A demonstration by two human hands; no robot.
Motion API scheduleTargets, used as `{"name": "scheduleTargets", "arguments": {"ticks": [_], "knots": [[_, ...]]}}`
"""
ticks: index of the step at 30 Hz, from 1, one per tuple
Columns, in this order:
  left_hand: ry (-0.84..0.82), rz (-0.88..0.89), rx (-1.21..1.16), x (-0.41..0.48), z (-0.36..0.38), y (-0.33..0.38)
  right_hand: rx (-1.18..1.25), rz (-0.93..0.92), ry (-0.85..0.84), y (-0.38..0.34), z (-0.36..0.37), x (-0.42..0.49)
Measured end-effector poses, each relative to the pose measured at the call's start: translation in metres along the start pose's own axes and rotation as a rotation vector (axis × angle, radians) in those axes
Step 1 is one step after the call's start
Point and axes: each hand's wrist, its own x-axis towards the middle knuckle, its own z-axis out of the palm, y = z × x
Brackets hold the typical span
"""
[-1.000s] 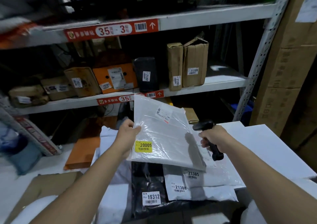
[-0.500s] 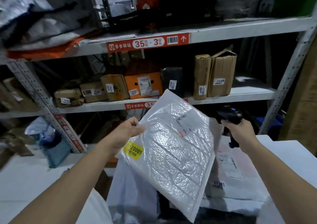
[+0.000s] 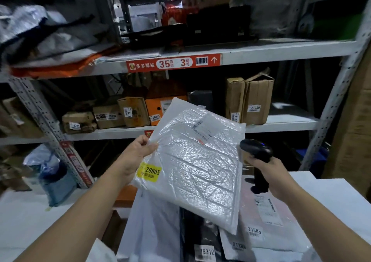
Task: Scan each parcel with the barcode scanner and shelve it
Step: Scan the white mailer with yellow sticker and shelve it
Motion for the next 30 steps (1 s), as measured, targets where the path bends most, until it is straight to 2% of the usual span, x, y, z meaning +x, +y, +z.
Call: {"name": "scheduleTargets", "arguments": {"ticks": [5, 12, 16, 22, 26, 30], "knots": [[0.009, 0.072, -0.071, 0.0, -0.01, 0.034, 0.135, 0.015, -0.043, -0.012, 0.023, -0.02], [0.107, 0.179, -0.075, 0.017, -0.009, 0.087, 0.268, -0.201, -0.094, -0.066, 0.053, -0.022], [0.189, 0.246, -0.106, 0.043, -0.001, 0.117, 0.249, -0.279, -0.102, -0.096, 0.064, -0.009], [0.236, 0.303, -0.104, 0.079, 0.001, 0.157, 0.23, -0.249, -0.154, -0.141, 0.076, 0.006], [0.252, 0.277, -0.116, 0.099, -0.012, 0.182, 0.15, -0.279, -0.281, -0.172, 0.093, 0.023], [0.263, 0.267, -0.118, 0.122, -0.031, 0.202, 0.058, -0.323, -0.235, -0.2, 0.128, 0.047]]}}
